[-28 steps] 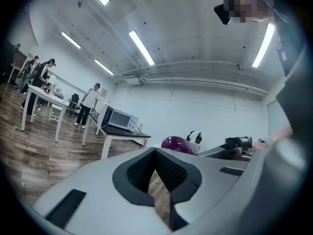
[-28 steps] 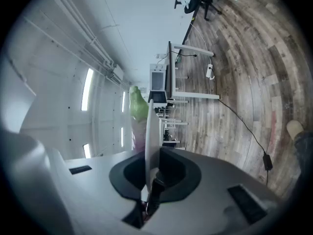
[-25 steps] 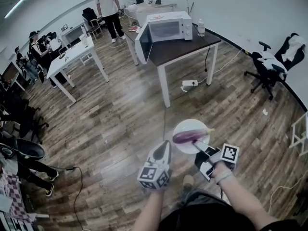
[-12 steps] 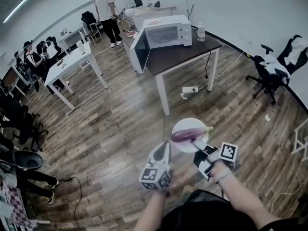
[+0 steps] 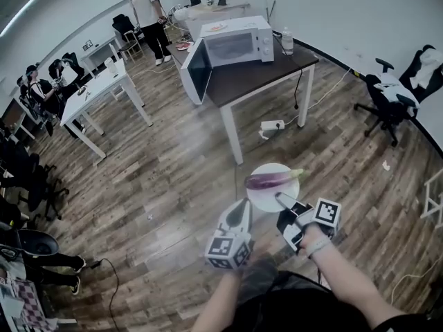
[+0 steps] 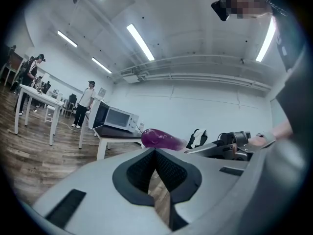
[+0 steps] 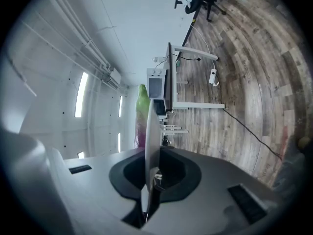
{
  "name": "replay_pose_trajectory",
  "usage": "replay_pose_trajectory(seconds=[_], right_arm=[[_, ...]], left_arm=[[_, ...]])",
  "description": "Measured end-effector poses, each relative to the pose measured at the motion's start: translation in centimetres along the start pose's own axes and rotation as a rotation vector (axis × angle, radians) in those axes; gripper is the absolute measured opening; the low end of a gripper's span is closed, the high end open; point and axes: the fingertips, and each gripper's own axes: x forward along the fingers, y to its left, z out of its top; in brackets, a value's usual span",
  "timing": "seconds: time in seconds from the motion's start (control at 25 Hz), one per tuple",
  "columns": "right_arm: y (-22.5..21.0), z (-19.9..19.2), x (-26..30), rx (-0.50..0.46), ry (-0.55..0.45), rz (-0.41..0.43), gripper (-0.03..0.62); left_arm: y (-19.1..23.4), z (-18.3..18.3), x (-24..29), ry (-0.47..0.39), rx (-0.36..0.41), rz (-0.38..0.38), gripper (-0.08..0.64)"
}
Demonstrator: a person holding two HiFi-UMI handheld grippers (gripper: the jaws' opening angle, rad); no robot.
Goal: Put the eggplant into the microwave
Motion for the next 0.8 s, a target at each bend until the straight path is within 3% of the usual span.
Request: replay_pose_trajectory(seconds=[0.44, 0.8], right_arm=[[-0.6, 3.7, 4.0, 0.01, -0.001, -0.016, 0.017], [0.2, 9.5, 11.2, -0.005, -0.008, 0.001, 0.017]], left_arm=[[3.3, -0.1, 5.1, 0.026, -0.009, 0.0, 0.0], [8.3, 2.6, 12.3, 0.033, -0.019, -0.01, 0.0]])
